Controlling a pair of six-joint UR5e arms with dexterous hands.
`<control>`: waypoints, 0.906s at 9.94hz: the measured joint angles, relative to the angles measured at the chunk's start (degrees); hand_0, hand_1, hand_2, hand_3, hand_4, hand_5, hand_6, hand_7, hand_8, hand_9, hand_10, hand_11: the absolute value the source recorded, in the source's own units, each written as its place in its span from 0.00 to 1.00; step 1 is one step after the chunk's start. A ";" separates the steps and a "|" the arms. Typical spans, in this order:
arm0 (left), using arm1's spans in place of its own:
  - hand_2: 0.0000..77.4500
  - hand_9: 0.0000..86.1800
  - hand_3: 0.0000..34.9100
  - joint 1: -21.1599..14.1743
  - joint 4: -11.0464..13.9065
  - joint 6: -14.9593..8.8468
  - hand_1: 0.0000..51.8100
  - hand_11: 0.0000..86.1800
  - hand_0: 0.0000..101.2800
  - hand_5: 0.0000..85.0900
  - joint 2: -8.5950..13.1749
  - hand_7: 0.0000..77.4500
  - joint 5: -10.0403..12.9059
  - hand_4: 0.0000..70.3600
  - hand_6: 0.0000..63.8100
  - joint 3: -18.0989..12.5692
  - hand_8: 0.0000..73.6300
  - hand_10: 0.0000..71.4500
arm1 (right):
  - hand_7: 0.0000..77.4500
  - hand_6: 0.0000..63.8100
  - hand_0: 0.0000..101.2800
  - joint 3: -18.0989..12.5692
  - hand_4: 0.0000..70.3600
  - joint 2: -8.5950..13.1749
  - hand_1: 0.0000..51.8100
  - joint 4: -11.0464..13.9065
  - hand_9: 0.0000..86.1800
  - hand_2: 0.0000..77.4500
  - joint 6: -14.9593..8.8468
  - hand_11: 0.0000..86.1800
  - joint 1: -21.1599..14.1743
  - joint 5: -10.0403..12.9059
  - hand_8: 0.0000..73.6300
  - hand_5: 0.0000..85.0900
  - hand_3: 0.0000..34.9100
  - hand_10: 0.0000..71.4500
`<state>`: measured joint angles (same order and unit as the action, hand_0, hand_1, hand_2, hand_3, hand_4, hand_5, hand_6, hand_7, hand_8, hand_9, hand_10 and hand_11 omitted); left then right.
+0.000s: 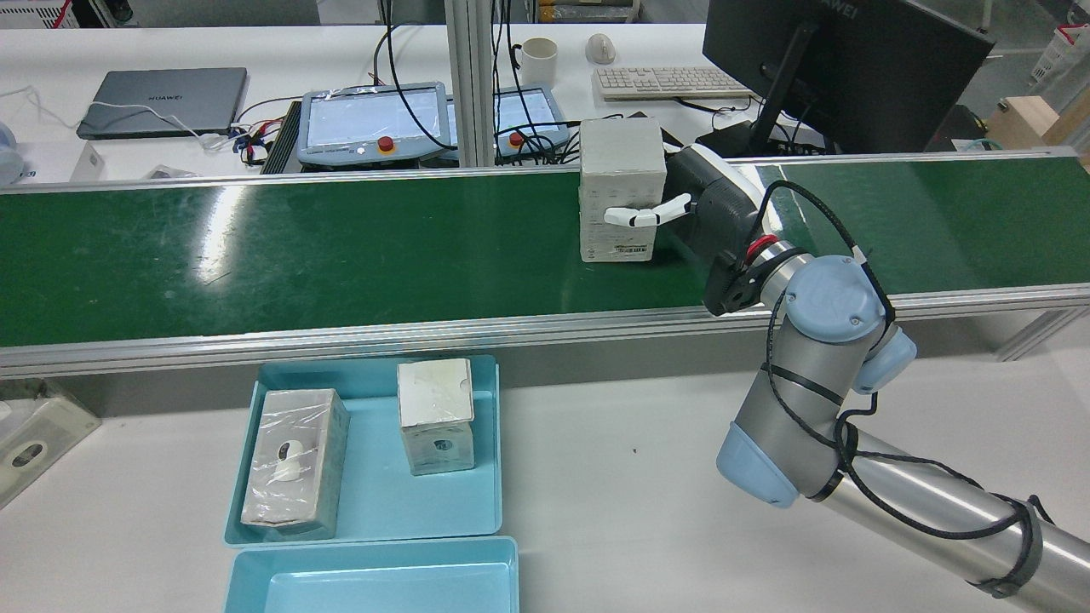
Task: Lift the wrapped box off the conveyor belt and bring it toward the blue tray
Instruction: 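Close the right hand fingers around the wrapped white box, then lift the box off the belt and swing it toward the blue tray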
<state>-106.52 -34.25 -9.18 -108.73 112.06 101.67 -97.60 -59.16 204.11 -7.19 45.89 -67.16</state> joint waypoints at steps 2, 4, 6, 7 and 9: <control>0.01 0.01 0.00 0.00 0.00 0.00 0.00 0.01 0.00 0.01 0.00 0.01 0.00 0.00 0.01 0.00 0.01 0.01 | 0.35 0.41 0.54 0.28 0.23 0.59 0.32 0.26 0.37 0.40 0.09 0.01 1.16 -0.14 0.41 0.54 0.00 0.23; 0.01 0.00 0.00 0.00 0.00 0.00 0.00 0.01 0.00 0.01 0.00 0.01 0.00 0.00 0.01 0.00 0.01 0.01 | 0.42 0.53 0.56 -2.71 0.33 1.55 0.21 1.08 0.42 0.40 0.03 0.22 2.27 -0.28 0.52 0.64 0.00 0.42; 0.01 0.00 0.00 0.00 0.00 0.00 0.00 0.01 0.00 0.01 0.00 0.01 0.00 0.00 0.01 0.00 0.01 0.01 | 0.49 0.62 0.54 -5.82 0.40 4.83 0.16 4.05 0.47 0.40 0.07 0.37 0.55 -0.94 0.61 0.73 0.02 0.56; 0.01 0.00 0.00 0.00 0.00 0.00 0.00 0.01 0.00 0.01 0.00 0.01 0.00 0.00 0.01 0.00 0.01 0.01 | 0.49 0.62 0.54 -7.09 0.40 6.92 0.16 6.10 0.47 0.40 0.09 0.37 -1.44 -1.19 0.61 0.73 0.02 0.56; 0.01 0.00 0.00 0.00 0.00 0.00 0.00 0.01 0.00 0.01 0.00 0.01 0.00 0.00 0.01 0.00 0.01 0.01 | 0.52 0.67 0.57 -8.24 0.47 10.34 0.16 8.73 0.48 0.40 -0.02 0.39 -5.94 -1.23 0.67 0.75 0.01 0.62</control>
<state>-106.52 -34.25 -9.18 -108.73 112.06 101.67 -105.85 -48.82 212.84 -7.22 39.95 -68.39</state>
